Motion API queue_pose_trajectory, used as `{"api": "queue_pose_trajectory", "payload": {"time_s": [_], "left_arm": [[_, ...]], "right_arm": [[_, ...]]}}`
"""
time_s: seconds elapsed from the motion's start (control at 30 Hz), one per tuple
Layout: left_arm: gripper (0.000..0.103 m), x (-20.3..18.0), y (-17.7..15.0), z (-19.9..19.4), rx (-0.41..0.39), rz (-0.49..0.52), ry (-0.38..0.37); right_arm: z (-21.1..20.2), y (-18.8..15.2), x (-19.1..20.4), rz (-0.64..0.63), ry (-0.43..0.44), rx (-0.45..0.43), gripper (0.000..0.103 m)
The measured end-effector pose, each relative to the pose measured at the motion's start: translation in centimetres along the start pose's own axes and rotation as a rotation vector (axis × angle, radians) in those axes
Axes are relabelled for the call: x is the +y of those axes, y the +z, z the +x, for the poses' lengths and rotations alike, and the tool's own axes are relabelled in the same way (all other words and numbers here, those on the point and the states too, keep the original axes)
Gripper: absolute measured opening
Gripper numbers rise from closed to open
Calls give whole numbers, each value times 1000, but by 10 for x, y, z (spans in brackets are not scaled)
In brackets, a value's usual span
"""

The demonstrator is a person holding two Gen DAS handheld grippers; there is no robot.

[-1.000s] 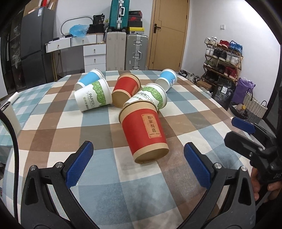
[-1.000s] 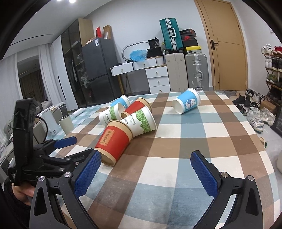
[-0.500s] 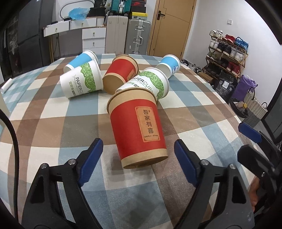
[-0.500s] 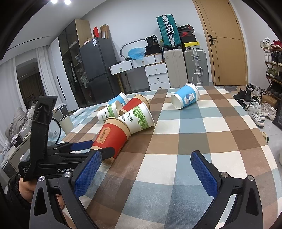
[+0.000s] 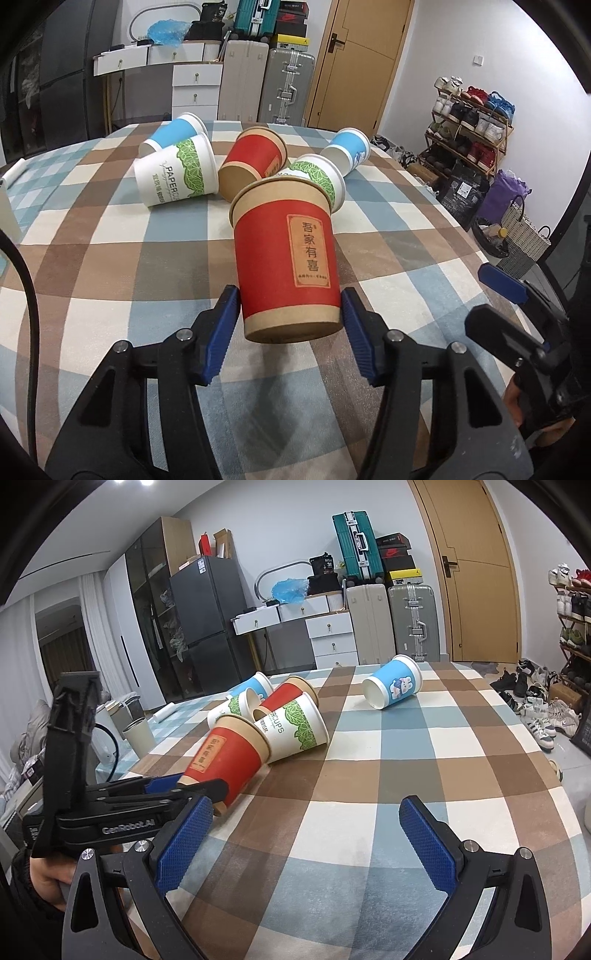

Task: Flip cup upright

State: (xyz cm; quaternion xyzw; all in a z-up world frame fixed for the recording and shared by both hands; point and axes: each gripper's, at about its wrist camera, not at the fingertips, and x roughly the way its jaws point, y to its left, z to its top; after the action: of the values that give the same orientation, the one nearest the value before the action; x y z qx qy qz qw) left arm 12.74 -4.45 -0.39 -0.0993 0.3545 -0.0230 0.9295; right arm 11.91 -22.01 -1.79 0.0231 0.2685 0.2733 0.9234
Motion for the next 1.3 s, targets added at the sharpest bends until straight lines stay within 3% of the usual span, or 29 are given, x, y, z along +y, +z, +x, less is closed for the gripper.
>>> {"api": "queue_pose_trajectory", "payload": {"time_s": [0.5, 1.3], "left_arm": [[54, 14, -28, -67, -70, -22, 19], [54, 10, -87, -87, -12, -70, 4]], "right_arm": [[3, -5, 25, -58, 37, 15, 103], [0, -19, 43, -123, 62, 54, 103]]}}
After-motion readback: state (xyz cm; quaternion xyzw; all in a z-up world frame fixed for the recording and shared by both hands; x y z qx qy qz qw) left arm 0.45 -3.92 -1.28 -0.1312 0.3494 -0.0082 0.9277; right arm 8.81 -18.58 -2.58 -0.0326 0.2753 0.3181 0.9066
